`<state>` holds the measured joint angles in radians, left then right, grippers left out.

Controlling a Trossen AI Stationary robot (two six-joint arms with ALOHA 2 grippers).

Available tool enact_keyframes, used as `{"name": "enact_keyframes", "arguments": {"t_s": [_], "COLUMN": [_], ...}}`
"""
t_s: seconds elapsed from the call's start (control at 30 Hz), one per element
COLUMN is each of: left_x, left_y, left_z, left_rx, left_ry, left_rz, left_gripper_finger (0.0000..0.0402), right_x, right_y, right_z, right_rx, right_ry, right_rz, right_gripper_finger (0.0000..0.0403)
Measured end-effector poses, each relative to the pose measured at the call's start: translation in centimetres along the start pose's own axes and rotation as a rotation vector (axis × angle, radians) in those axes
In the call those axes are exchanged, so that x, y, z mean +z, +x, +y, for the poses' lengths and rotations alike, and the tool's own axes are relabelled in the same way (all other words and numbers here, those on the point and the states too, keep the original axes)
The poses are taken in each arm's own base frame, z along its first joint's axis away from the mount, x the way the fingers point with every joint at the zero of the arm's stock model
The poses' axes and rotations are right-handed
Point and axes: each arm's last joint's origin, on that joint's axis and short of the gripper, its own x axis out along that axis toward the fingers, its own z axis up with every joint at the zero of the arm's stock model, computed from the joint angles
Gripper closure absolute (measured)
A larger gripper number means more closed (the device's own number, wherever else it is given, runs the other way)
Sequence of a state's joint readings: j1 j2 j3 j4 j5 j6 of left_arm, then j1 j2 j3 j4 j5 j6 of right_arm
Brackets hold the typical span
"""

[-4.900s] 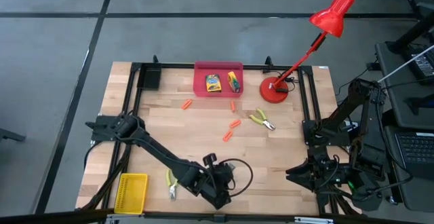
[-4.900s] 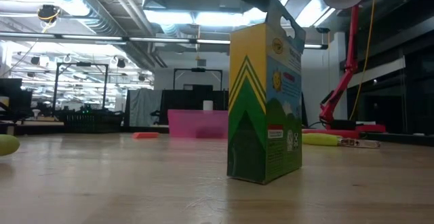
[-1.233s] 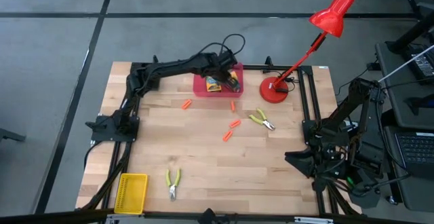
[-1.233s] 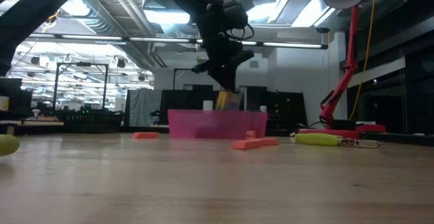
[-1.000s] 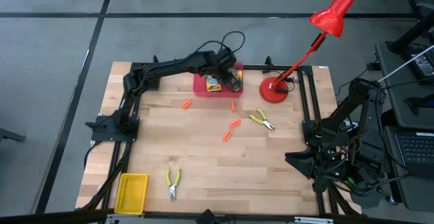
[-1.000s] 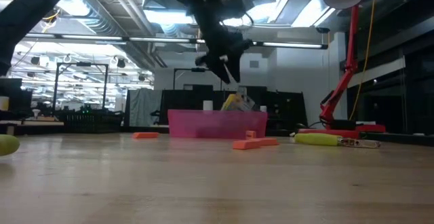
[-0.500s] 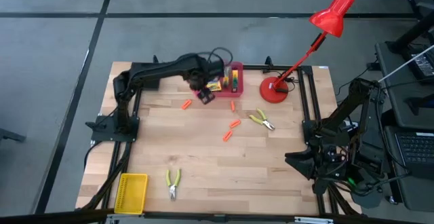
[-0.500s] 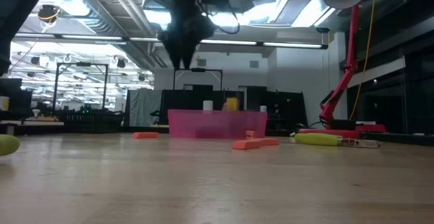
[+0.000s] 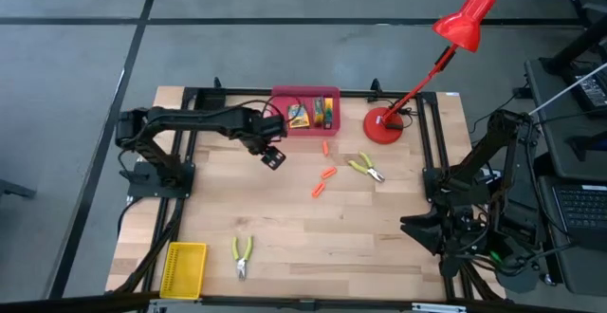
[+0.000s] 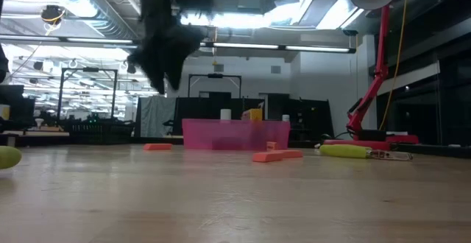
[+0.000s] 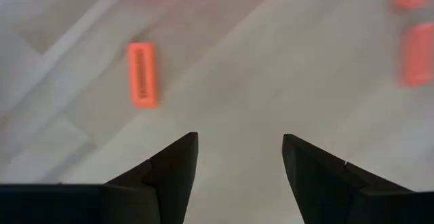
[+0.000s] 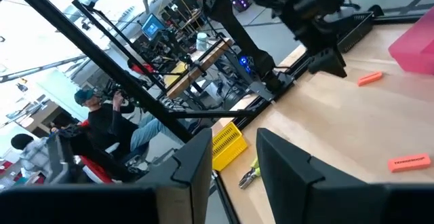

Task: Pick & Place School Supplies
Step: Put the orange eraser into the black bin

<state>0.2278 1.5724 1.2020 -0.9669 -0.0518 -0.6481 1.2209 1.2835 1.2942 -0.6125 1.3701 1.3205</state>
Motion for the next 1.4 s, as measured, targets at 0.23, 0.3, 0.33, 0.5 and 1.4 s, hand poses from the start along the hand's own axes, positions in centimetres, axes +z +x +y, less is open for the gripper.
{"name": "enact_keyframes", "arguments": {"t_s": [0.23, 0.3, 0.33, 0.5, 1.4], "left_x": [0.5, 1.2, 1.5, 2.8, 3.4], "left_y": [3.0, 3.5, 3.8, 5.4, 10.5], "left_z": [3.7, 4.5, 4.9, 6.5, 6.7], "left_rx": [0.1, 0.104, 0.106, 0.073, 0.077], "left_ry": [0.059, 0.075, 0.082, 0.097, 0.196], "left_rz": [0.049, 0.047, 0.059, 0.094, 0.209], "left_gripper_finger": [0.0195, 0.0193, 0.0192, 0.019, 0.0236], "right_x": [0.1, 0.1, 0.2, 0.7, 1.8], "right_y": [0.0, 0.2, 0.3, 0.9, 2.5], "right_z": [0.4, 0.4, 0.4, 0.7, 1.3], "right_rx": [0.014, 0.008, 0.004, -0.02, -0.061], "right_ry": [0.06, 0.084, 0.098, 0.135, 0.119], "right_rz": [0.013, 0.002, -0.01, -0.089, -0.166], "right_gripper_finger": [0.0282, 0.0282, 0.0282, 0.0282, 0.0282]}}
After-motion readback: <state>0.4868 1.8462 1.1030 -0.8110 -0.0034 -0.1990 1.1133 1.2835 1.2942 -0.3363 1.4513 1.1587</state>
